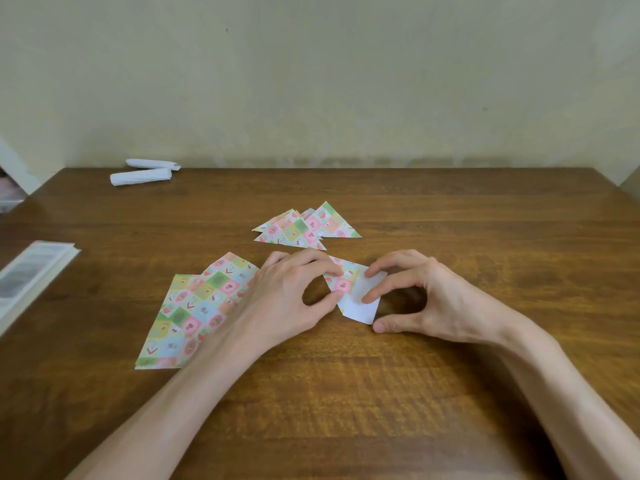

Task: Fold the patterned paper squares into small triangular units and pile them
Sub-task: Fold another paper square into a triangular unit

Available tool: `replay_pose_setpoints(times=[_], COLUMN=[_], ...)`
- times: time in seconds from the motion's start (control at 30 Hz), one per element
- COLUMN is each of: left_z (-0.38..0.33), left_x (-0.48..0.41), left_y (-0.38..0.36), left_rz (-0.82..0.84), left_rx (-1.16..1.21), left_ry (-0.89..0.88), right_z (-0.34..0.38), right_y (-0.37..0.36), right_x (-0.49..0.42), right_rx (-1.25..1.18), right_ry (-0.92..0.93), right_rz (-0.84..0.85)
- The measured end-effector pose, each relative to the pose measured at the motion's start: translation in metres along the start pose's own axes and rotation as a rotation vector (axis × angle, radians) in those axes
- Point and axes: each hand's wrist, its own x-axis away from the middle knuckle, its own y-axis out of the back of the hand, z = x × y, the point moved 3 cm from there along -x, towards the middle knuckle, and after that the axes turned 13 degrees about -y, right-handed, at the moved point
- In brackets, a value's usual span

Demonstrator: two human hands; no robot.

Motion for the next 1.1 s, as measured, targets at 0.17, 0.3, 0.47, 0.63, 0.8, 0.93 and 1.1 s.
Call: replay_pose_setpoints(times=[0.17, 0.3, 0.47, 0.63, 0.8, 0.93, 1.1], left_z=[0.002, 0.003, 0.005, 0.000, -0.002, 0.000, -0.003], left_x=[0.001, 0.001, 0.001, 0.001, 0.000, 0.002, 0.001], left_y=[-0.001, -0.002, -0.003, 0.002, 0.002, 0.005, 0.003], left_rz=[-0.004, -0.002, 0.036, -0.008, 0.011, 0.030, 0.013], left_rx=[0.012, 0.013, 0.049, 0.101, 0.176, 0.228, 0.233], left_ry=[0.011, 0.019, 0.031, -0.045, -0.081, -0.063, -0.031], right_z=[0.000, 0.003, 0.007, 0.010, 0.013, 0.015, 0.017], right_y=[-0.006, -0.008, -0.017, -0.024, -0.030, -0.036, -0.041], right_x=[-0.001, -0.002, -0.004, -0.007, -0.010, -0.013, -0.015], right_rx=[0.019, 0.003, -0.042, -0.049, -0.009, 0.040, 0.077], right_ry=[0.026, 0.037, 0.048, 0.044, 0.033, 0.018, 0.008], right_rz=[-0.032, -0.052, -0.044, -0.103, -0.161, -0.250, -0.313])
